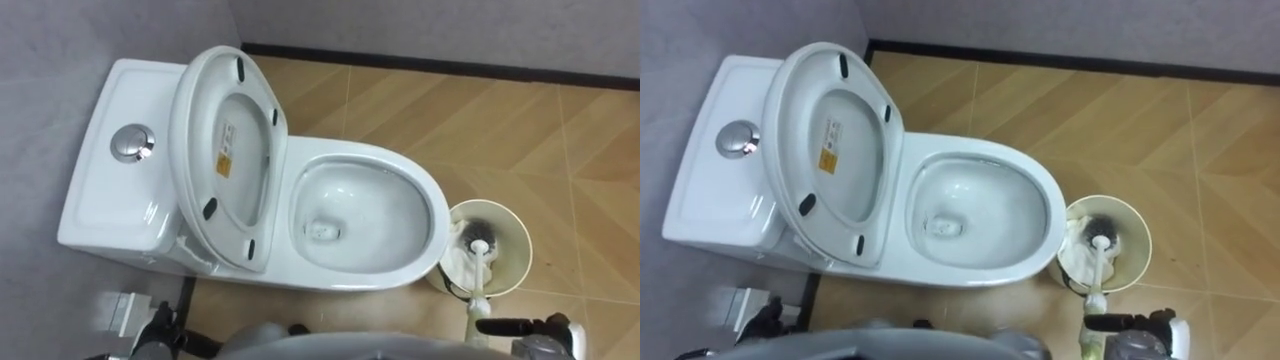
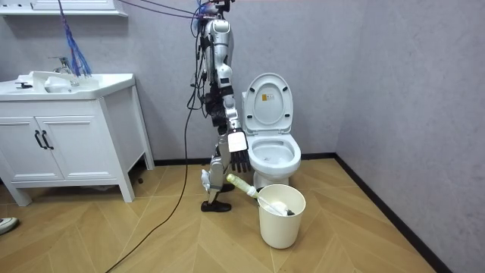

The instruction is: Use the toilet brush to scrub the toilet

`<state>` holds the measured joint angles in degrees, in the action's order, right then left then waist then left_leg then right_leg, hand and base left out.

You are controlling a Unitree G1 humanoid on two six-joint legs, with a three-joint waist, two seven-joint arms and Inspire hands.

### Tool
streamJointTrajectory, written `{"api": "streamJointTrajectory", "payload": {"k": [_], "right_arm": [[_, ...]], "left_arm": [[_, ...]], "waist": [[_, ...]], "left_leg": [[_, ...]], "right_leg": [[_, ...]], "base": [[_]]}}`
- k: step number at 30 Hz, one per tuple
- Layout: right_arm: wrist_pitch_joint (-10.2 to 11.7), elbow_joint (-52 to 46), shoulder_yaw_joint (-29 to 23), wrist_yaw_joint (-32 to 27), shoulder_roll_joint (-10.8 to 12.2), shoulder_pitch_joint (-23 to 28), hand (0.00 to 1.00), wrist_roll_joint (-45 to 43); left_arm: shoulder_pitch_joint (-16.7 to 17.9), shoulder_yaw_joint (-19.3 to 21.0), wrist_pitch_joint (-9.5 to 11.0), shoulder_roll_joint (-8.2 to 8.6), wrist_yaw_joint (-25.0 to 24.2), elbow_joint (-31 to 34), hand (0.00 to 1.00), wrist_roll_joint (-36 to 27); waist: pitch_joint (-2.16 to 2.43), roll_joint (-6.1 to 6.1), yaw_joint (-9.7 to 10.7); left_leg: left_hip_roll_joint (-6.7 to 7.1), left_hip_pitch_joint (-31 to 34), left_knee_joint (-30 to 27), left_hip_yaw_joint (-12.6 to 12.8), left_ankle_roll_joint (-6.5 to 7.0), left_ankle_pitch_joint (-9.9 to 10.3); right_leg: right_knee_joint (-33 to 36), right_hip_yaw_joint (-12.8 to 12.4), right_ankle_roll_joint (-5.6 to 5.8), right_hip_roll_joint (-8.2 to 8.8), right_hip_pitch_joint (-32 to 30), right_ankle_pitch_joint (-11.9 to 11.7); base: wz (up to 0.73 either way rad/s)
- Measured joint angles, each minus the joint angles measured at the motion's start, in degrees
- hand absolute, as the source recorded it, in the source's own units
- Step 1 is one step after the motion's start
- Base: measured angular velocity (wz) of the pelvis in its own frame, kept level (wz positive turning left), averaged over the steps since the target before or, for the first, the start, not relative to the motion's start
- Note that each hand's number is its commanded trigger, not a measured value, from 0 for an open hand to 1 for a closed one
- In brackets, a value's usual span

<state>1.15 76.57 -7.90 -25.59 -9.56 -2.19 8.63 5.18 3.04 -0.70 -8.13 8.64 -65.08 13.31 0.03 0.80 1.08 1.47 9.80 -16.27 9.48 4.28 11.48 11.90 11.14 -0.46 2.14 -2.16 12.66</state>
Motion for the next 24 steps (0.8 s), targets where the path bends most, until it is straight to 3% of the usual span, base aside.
{"api": "streamJointTrajectory", "payload": {"k": [4, 8, 10, 16, 19, 24], "right_arm": [[-0.02, 1.63, 0.34, -0.08, -0.07, -4.01, 0.0, 4.69], [-0.04, 2.3, -0.37, -0.26, -0.17, -8.27, 0.0, 7.89], [0.02, 2.38, -0.12, -0.26, -0.19, -11.17, 0.0, 9.76], [-0.05, 3.92, 3.32, 1.06, -1.89, -16.25, 0.0, 13.89], [-0.92, 3.91, 4.98, 1.99, -3.78, -16.75, 0.0, 18.34], [-1.4, 3.83, 7.96, 2.49, -4.43, -17.84, 0.0, 20.36]], "left_arm": [[-3.12, -1.38, 0.84, -0.96, -0.06, -0.93, 0.0, -0.31], [-6.83, -2.31, 0.94, -0.74, -0.06, -1.32, 0.0, -1.41], [-9.33, -4.27, 1.01, -0.62, -0.08, -1.42, 0.0, -3.84], [-15.87, -9.0, 1.12, 0.56, -0.07, -0.95, 0.0, -6.63], [-16.09, -11.08, 1.06, 0.73, 0.14, 2.81, 0.0, -8.14], [-17.31, -13.6, 1.08, 0.95, 0.91, 6.7, 0.0, -10.46]], "waist": [[-0.59, -0.23, -0.01], [-1.25, -0.54, -0.4], [-2.01, -0.44, -0.56], [-2.36, -0.87, -1.69], [-2.35, -1.02, -2.11], [-2.47, -0.95, -2.96]], "left_leg": [[-0.68, 5.81, -3.5, -0.59, 0.34, -0.09], [-0.71, 11.6, -6.79, -1.8, 0.9, -0.38], [-0.4, 15.7, -9.17, -1.64, 1.42, -0.56], [0.72, 26.48, -15.07, -2.08, 2.37, -1.16], [1.34, 31.25, -17.35, -2.17, 2.7, -1.74], [1.55, 38.05, -19.57, -2.52, 2.74, -2.77]], "right_leg": [[3.11, 0.38, -0.06, -0.14, -5.12, -0.01], [8.47, 0.36, -0.1, 0.5, -11.7, 0.82], [14.16, 0.61, -0.32, 1.86, -17.13, 2.31], [24.61, 0.18, -0.51, 3.92, -29.74, 5.11], [28.64, 0.01, -0.41, 4.82, -35.11, 5.93], [32.08, -0.01, -0.73, 5.78, -42.18, 6.18]], "base": [[0.08], [0.05], [0.0], [0.1], [0.14], [0.07]]}}
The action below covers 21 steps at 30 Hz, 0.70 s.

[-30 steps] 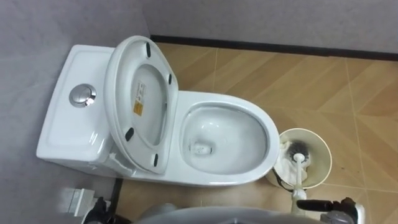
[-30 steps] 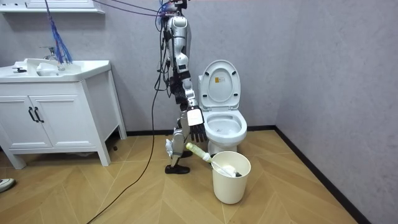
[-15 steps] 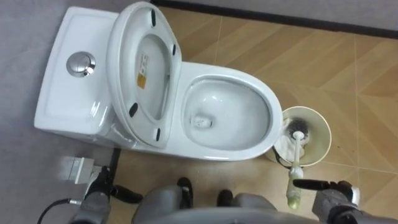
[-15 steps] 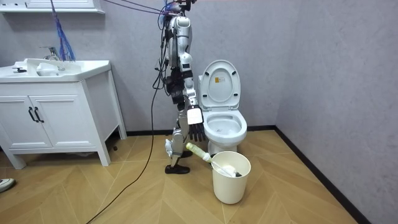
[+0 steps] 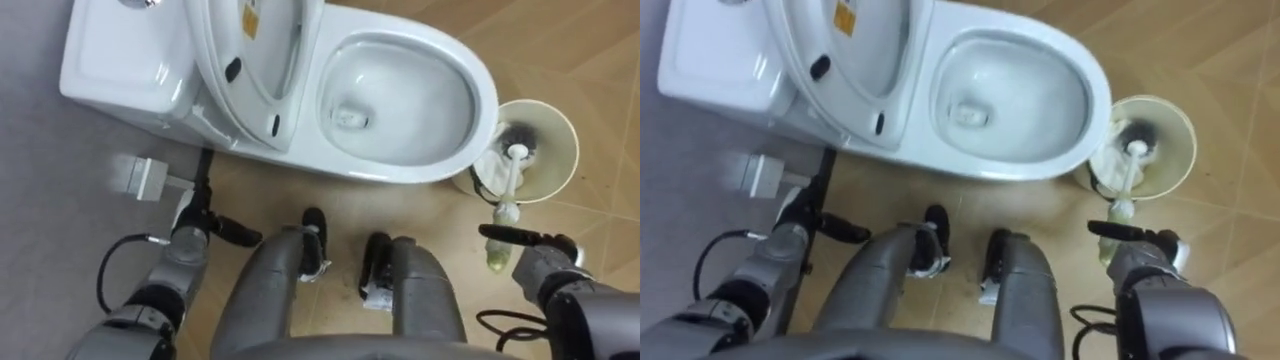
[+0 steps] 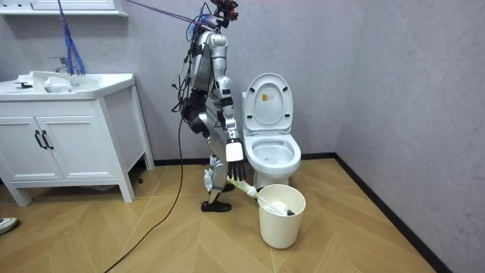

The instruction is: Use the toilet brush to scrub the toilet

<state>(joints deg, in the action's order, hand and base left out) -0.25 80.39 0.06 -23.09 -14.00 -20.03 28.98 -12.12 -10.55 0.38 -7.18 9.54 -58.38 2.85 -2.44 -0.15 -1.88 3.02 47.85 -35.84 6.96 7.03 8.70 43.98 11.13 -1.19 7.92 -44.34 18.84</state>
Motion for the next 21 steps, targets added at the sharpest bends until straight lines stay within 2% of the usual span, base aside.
{"api": "streamJointTrajectory", "payload": {"k": [3, 6, 9, 12, 17, 21], "right_arm": [[-0.07, 0.1, 1.09, 0.42, -0.42, -0.73, 0.0, 0.24], [-0.08, -0.46, 2.13, 0.72, -0.43, -1.61, 0.0, 0.33], [-0.02, -1.56, 3.3, 0.78, -1.03, -1.83, 0.0, 1.62], [0.17, -2.73, 5.31, 1.08, -1.71, -2.45, 0.0, 2.74], [0.32, -3.25, 5.61, 2.14, -2.9, -2.86, 0.0, 0.69], [0.32, -4.37, 5.59, 2.04, -4.58, -3.97, 0.0, 0.73]], "left_arm": [[-0.45, -1.18, 0.36, 0.98, 0.29, 1.36, 0.0, -1.66], [-0.85, -1.9, 0.81, 0.96, 0.41, 3.18, 0.0, -3.42], [-0.91, -4.4, 1.52, 1.42, 0.52, 5.82, 0.0, -3.74], [-0.95, -6.54, 2.09, 1.21, 0.93, 7.29, 0.0, -4.79], [-0.68, -6.64, 2.12, 1.16, 0.91, 10.22, 0.0, -4.51], [-0.82, -8.72, 2.16, 0.22, 0.91, 13.23, 0.0, -4.51]], "waist": [[-0.19, -0.03, -0.12], [-0.21, -0.01, -0.13], [-0.37, 0.13, 0.03], [-0.4, 0.18, -0.2], [-0.41, 0.2, -0.62], [-0.49, 0.22, -0.49]], "left_leg": [[0.9, 3.34, -0.63, -0.13, 0.34, -0.88], [0.88, 7.37, -2.86, -0.55, 0.36, -0.79], [1.7, 10.91, -4.9, -1.41, 0.36, -0.78], [1.72, 13.97, -6.47, -1.6, 0.3, -0.68], [1.73, 17.26, -10.55, -1.7, 0.26, 0.68], [1.78, 20.62, -13.45, -1.14, 0.36, 1.32]], "right_leg": [[2.36, 0.21, 0.02, 0.99, -3.82, -0.01], [4.52, 0.62, -0.41, 1.2, -7.1, 0.4], [7.3, 1.64, -0.71, 2.46, -10.24, 1.46], [8.95, 1.82, -0.91, 2.64, -13.13, 1.85], [12.72, 1.86, -1.27, 3.24, -15.89, 3.44], [16.25, 1.36, -1.55, 3.96, -19.44, 4.45]], "base": [[0.16], [0.11], [0.25], [0.09], [0.05], [0.03]]}}
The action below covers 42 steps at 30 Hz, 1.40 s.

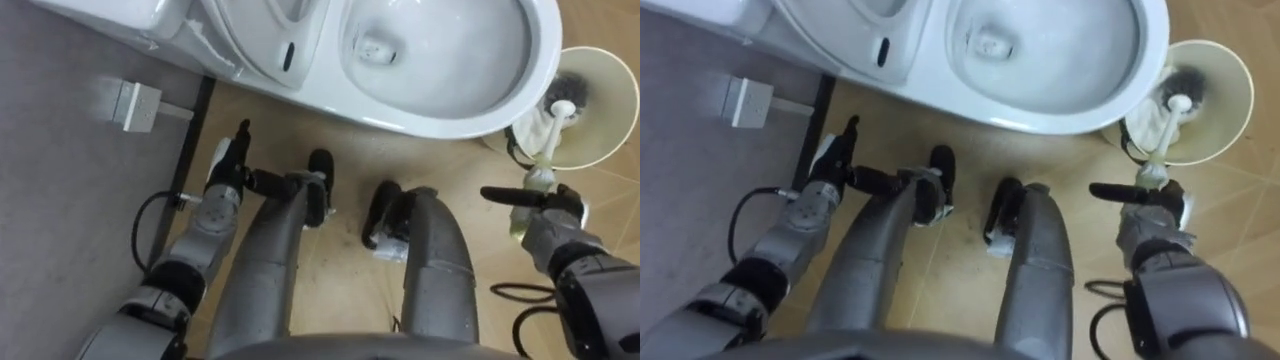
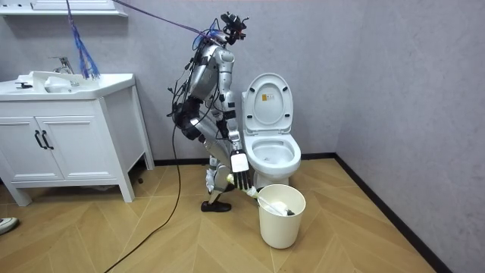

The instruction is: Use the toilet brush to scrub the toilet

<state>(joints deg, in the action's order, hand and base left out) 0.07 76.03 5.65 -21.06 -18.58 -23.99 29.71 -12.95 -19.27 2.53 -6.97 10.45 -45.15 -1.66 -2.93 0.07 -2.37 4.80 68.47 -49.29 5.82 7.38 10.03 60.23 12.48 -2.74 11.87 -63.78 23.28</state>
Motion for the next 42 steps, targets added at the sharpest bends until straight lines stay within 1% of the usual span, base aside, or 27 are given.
{"api": "streamJointTrajectory", "payload": {"k": [2, 3, 5, 8, 11, 12, 14, 16, 18, 20, 21, 22, 24, 28, 30, 34, 37, 42], "right_arm": [[0.14, -0.02, 0.0, -0.02, -0.43, -0.37, 0.0, 0.04], [0.17, -0.04, -0.06, -0.06, -0.45, -0.54, 0.0, 0.11], [0.2, -0.05, -0.06, -0.41, -0.58, -0.97, 0.0, 0.14], [0.43, 0.06, 0.02, -1.81, -0.82, -1.75, 0.0, 0.66], [1.47, 0.11, 0.34, -2.65, -1.17, -1.89, 0.0, 2.03], [1.83, 0.29, 1.16, -2.82, -1.27, -1.81, 0.0, 2.44], [1.86, 0.25, 2.06, -2.86, -1.28, -1.57, 0.0, 3.07], [1.81, 0.28, 2.22, -2.84, -1.28, -1.11, 0.0, 4.27], [1.86, 0.27, 2.69, -2.54, -1.3, -0.79, 0.0, 6.49], [1.8, 0.31, 4.3, -1.49, -1.35, -0.65, 0.0, 8.35], [1.76, 0.39, 5.15, -0.37, -1.34, -0.29, 0.19, 8.97], [1.75, 0.43, 5.66, 0.26, -1.34, -0.04, 0.53, 9.23], [1.69, 0.71, 7.04, 2.19, -1.34, 0.54, 1.0, 10.97], [1.65, 2.04, 8.37, 4.48, -1.35, 0.55, 1.0, 14.99], [1.64, 2.84, 8.81, 5.31, -1.52, 0.57, 1.0, 17.43], [1.63, 3.9, 9.15, 7.83, -1.5, 0.67, 1.0, 18.0], [1.19, 4.71, 9.44, 8.06, -1.5, 0.7, 1.0, 18.5], [1.79, 5.12, 9.98, 9.74, -1.5, 0.64, 1.0, 19.53]], "left_arm": [[0.1, -0.79, 0.0, -0.41, 0.0, 0.83, 0.0, -0.06], [0.39, -1.29, -0.02, -0.88, -0.01, 1.58, 0.0, -0.05], [1.15, -1.34, -0.01, -1.29, 0.02, 3.34, 0.0, -0.18], [1.46, -1.43, 0.0, -1.91, 0.03, 4.53, 0.0, -0.32], [1.46, -1.46, 0.0, -2.04, 0.03, 4.7, 0.0, -0.27], [1.5, -1.59, 0.01, -2.08, 0.02, 4.71, 0.0, -0.09], [1.59, -1.71, 0.02, -2.18, 0.03, 4.73, 0.0, -0.02], [1.6, -2.32, 0.09, -2.34, 0.15, 4.86, 0.0, -0.06], [1.61, -2.8, 0.13, -2.58, 0.16, 5.15, 0.0, -0.06], [1.82, -2.89, 0.13, -2.71, 0.15, 5.8, 0.0, -0.12], [1.96, -2.92, 0.13, -2.73, 0.15, 6.05, 0.0, -0.53], [1.99, -2.93, 0.13, -2.72, 0.15, 6.09, 0.0, -0.74], [2.14, -2.93, 0.13, -2.75, 0.13, 6.17, 0.0, -1.35], [2.21, -3.2, 0.13, -2.84, 0.02, 6.27, 0.0, -2.78], [2.23, -3.51, 0.13, -3.17, -0.14, 6.27, 0.0, -3.29], [2.21, -3.53, 0.12, -3.17, -1.19, 6.27, 0.0, -3.3], [2.2, -3.56, 0.12, -3.16, -1.42, 6.27, 0.0, -3.3], [2.19, -3.69, 0.12, -3.15, -1.71, 6.27, 0.0, -3.87]], "waist": [[-0.04, 0.04, 0.14], [-0.06, 0.08, 0.26], [-0.16, 0.24, 0.36], [-0.48, 0.77, 0.41], [-0.53, 0.84, 0.65], [-0.54, 0.87, 0.75], [-0.54, 0.86, 1.07], [-0.53, 0.84, 1.2], [-0.53, 0.86, 1.29], [-0.52, 0.86, 1.24], [-0.52, 0.85, 1.24], [-0.52, 0.85, 1.22], [-0.52, 0.86, 1.11], [-0.52, 0.86, 1.11], [-0.52, 0.86, 1.17], [-0.52, 0.86, 1.09], [-0.52, 0.86, 0.97], [-0.52, 0.86, 0.75]], "left_leg": [[0.01, 1.17, -1.48, 0.08, -0.01, 0.35], [-0.06, 1.8, -2.36, 0.09, -0.08, 0.61], [-0.08, 2.35, -2.95, 0.26, -0.12, 0.7], [-0.07, 2.74, -3.42, 0.91, -0.18, 0.72], [-0.08, 2.98, -3.51, 0.86, -0.32, 0.64], [-0.08, 3.0, -3.55, 0.82, -0.35, 0.65], [-0.08, 3.19, -3.8, 0.67, -0.41, 0.76], [-0.11, 3.7, -4.88, 0.25, -0.46, 1.29], [-0.1, 4.14, -5.47, 0.19, -0.35, 1.61], [-0.1, 4.52, -5.79, 0.2, -0.27, 1.75], [-0.05, 4.73, -6.4, 0.25, -0.16, 2.07], [-0.05, 4.79, -6.79, 0.27, -0.1, 2.31], [-0.04, 4.92, -8.08, 0.34, 0.0, 3.1], [-0.01, 4.93, -8.78, 0.58, 0.15, 3.43], [-0.06, 4.97, -9.05, 0.57, 0.18, 3.49], [-0.07, 4.98, -9.29, 0.57, 0.19, 3.5], [-0.07, 4.98, -9.3, 0.57, 0.19, 3.5], [-0.14, 4.98, -9.31, 0.67, 0.18, 3.51]], "right_leg": [[1.6, -0.05, -0.14, 0.33, -1.15, 0.61], [2.48, -0.07, -0.22, 0.44, -1.7, 1.04], [3.31, -0.31, -0.34, 0.73, -2.46, 1.34], [4.54, -1.05, -0.31, 1.04, -3.39, 1.67], [4.73, -0.96, -0.41, 1.08, -3.59, 1.72], [4.73, -0.9, -0.49, 1.06, -3.57, 1.72], [4.8, -0.71, -0.67, 1.1, -3.58, 1.72], [5.31, -0.3, -0.88, 1.08, -3.59, 2.04], [5.79, -0.16, -0.83, 1.01, -3.8, 2.42], [5.97, -0.22, -0.81, 1.03, -4.2, 2.42], [6.51, -0.32, -0.67, 1.06, -4.36, 2.65], [6.84, -0.39, -0.59, 1.08, -4.37, 2.87], [7.86, -0.71, -0.39, 1.07, -4.38, 3.46], [8.49, -1.06, -0.15, 1.11, -4.44, 3.7], [8.66, -1.06, -0.14, 1.09, -4.44, 3.7], [8.86, -1.07, -0.12, 1.08, -4.44, 3.72], [8.88, -1.11, -0.12, 1.05, -4.48, 3.72], [8.95, -1.27, -0.13, 1.0, -4.6, 3.72]], "base": [[0.06], [0.03], [0.0], [0.0], [0.0], [0.0], [0.0], [0.02], [0.03], [0.0], [0.0], [0.0], [-0.02], [-0.01], [0.0], [0.0], [0.0], [0.0]]}}
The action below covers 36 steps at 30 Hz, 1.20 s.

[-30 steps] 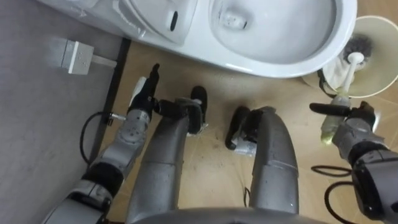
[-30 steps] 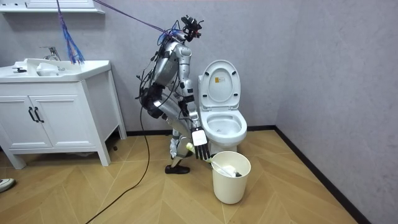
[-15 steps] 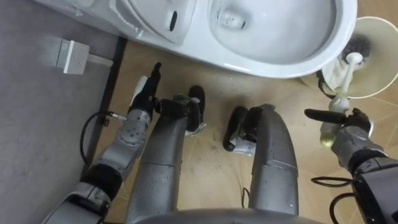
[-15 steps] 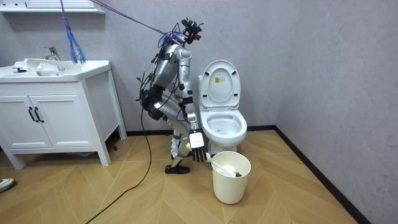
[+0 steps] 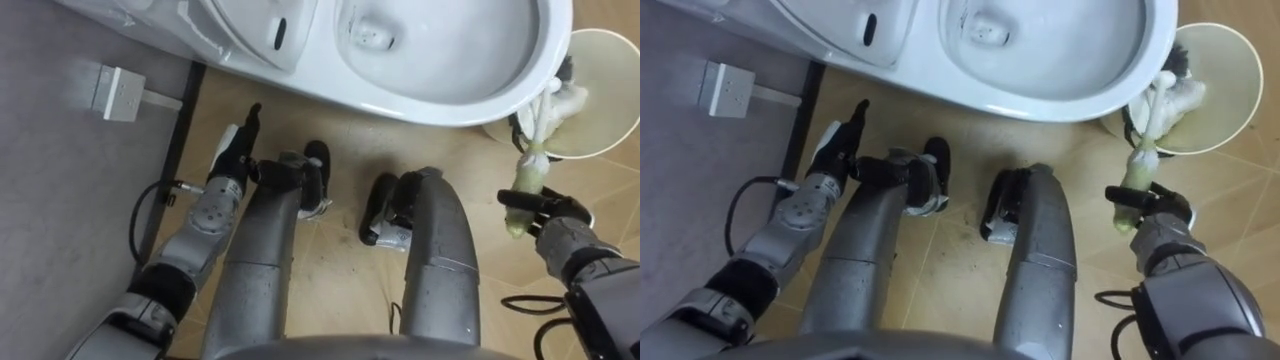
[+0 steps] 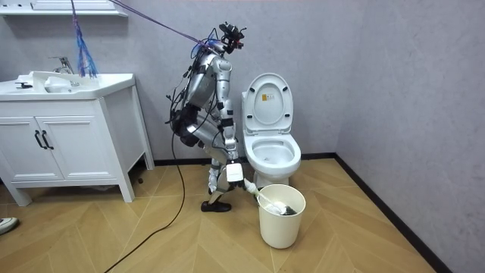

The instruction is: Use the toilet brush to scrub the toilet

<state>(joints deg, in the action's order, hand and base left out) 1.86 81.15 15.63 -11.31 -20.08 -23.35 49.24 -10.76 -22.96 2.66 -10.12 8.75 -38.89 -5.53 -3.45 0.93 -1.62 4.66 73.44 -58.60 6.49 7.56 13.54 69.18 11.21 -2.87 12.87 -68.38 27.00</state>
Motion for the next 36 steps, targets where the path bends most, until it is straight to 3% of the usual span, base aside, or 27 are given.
{"api": "streamJointTrajectory", "payload": {"k": [10, 20, 26, 32, 34, 36], "right_arm": [[0.54, -0.04, 0.1, 0.52, -0.04, 0.0, 1.0, 11.35], [-0.79, -0.03, 1.13, 1.79, -0.04, 2.38, 1.0, 13.94], [-1.87, 0.06, 0.99, 1.89, 0.13, 2.94, 1.0, 14.31], [-1.93, 0.07, 0.92, 1.92, 0.96, 6.41, 1.0, 14.26], [-1.96, 0.41, 0.54, 1.89, 1.13, 7.76, 1.0, 14.23], [-1.97, 0.49, -0.82, 1.79, 1.8, 8.73, 1.0, 14.5]], "left_arm": [[0.04, -0.56, -0.07, -0.02, 0.0, 0.0, 0.0, -1.8], [0.26, -1.46, -0.3, -0.03, 1.99, -0.02, 0.0, -1.8], [2.01, -2.3, -0.33, 0.01, 2.77, -0.43, 0.0, -1.59], [3.71, -1.34, -0.16, 0.02, 4.57, -3.07, 0.0, -1.52], [5.07, -0.72, -0.06, 0.03, 4.71, -4.33, 0.0, -1.61], [5.94, 0.41, -0.08, 0.02, 4.7, -5.37, 0.0, -1.54]], "waist": [[0.0, 0.0, -0.13], [0.09, -0.07, -0.13], [0.2, -0.19, -0.12], [0.37, -0.43, -0.41], [0.99, -1.22, -0.53], [1.1, -1.33, -0.45]], "left_leg": [[0.08, 0.01, -0.05, 0.15, -0.01, 0.02], [-0.06, -0.55, -0.02, 0.09, -0.06, 0.04], [-0.14, -4.86, 2.48, -0.14, -0.3, -0.12], [-1.29, -11.3, 6.95, -0.99, -0.55, -0.35], [-1.89, -14.82, 9.6, -1.21, -0.49, -0.58], [-1.97, -17.88, 12.01, -1.07, -0.61, -0.99]], "right_leg": [[0.27, -0.03, -0.09, 0.21, -0.05, 0.24], [0.08, 0.15, -0.19, 0.07, 0.6, 0.26], [-2.79, 0.52, 0.32, -0.38, 4.99, -0.09], [-9.47, 1.8, 0.19, -2.39, 12.17, -1.93], [-13.43, 1.88, 0.5, -3.64, 15.91, -3.13], [-16.22, 1.51, 0.76, -4.39, 18.74, -4.04]], "base": [[0.0], [0.0], [-0.02], [-0.08], [-0.21], [-0.18]]}}
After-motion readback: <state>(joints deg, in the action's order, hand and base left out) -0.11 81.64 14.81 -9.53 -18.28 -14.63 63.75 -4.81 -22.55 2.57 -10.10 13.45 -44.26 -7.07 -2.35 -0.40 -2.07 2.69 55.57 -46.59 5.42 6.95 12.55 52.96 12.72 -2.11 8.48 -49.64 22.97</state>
